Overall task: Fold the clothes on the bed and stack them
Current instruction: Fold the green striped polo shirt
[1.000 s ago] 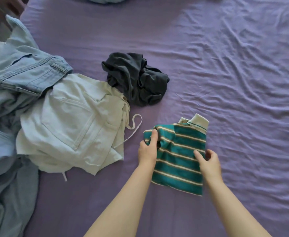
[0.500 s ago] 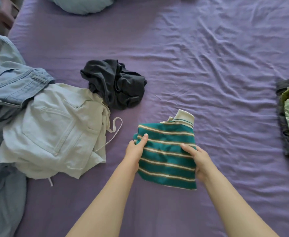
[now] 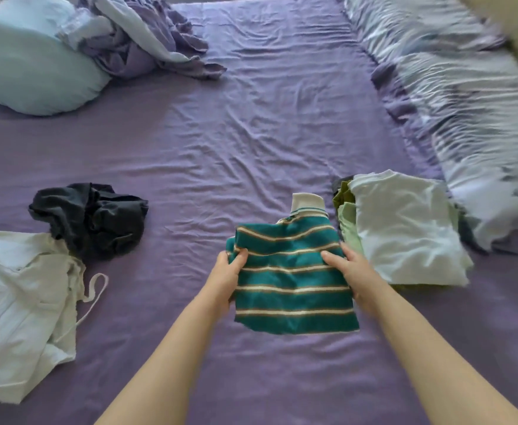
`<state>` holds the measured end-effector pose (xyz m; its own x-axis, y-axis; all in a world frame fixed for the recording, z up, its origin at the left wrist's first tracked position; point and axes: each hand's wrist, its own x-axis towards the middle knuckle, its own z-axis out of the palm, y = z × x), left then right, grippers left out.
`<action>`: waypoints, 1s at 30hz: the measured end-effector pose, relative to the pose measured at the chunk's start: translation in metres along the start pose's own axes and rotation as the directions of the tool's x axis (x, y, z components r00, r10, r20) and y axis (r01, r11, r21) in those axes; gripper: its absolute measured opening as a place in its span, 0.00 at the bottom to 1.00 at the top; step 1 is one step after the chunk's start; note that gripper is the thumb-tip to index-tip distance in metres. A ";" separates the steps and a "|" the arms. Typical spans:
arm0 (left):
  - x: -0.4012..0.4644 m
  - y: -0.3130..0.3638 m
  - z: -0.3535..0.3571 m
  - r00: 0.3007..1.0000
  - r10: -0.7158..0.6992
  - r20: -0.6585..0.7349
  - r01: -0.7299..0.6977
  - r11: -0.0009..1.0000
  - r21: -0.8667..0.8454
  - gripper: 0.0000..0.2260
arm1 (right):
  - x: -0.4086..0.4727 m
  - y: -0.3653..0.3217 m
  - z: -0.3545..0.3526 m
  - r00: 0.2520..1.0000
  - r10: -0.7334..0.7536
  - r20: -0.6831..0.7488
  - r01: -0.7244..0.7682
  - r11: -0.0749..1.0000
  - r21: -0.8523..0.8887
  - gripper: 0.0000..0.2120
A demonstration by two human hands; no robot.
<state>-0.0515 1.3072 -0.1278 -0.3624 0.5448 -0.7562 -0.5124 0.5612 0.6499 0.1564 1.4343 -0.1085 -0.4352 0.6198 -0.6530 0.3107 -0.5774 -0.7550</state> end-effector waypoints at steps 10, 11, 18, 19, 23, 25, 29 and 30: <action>0.005 0.044 0.163 0.976 0.169 0.137 -0.198 0.952 0.232 0.13 | -0.010 -0.055 -0.149 0.934 -0.301 -0.191 0.237 0.924 -0.299 0.12; 0.008 0.046 0.176 0.972 0.186 0.142 -0.218 0.939 0.266 0.13 | -0.008 -0.057 -0.162 0.923 -0.324 -0.206 0.233 0.900 -0.369 0.15; 0.040 0.056 0.248 0.954 0.244 0.174 -0.291 0.896 0.336 0.12 | 0.025 -0.057 -0.226 0.892 -0.345 -0.292 0.187 0.870 -0.456 0.18; 0.046 0.054 0.254 0.956 0.236 0.174 -0.283 0.896 0.341 0.13 | 0.030 -0.055 -0.231 0.893 -0.342 -0.292 0.186 0.873 -0.451 0.17; 0.063 0.033 0.267 0.953 0.286 0.097 -0.291 0.782 0.551 0.23 | 0.046 -0.038 -0.240 0.921 -0.302 -0.248 0.108 0.807 -0.580 0.25; 0.067 0.024 0.268 0.883 0.467 0.050 -0.334 0.550 0.766 0.28 | 0.049 -0.029 -0.240 0.903 -0.347 -0.254 0.081 0.717 -0.692 0.28; 0.072 0.018 0.278 0.727 0.545 0.417 -0.424 -0.122 0.897 0.32 | 0.056 -0.015 -0.235 0.870 -0.470 -0.148 0.026 0.343 -0.939 0.32; 0.073 0.018 0.280 0.708 0.519 0.480 -0.419 -0.240 0.876 0.33 | 0.059 -0.012 -0.234 0.878 -0.466 -0.108 0.018 0.258 -0.966 0.32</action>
<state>0.1307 1.5309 -0.1503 -0.1484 0.9756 -0.1617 0.9564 0.1832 0.2273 0.3247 1.6015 -0.1516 -0.4360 0.8706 -0.2278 0.8884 0.3761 -0.2632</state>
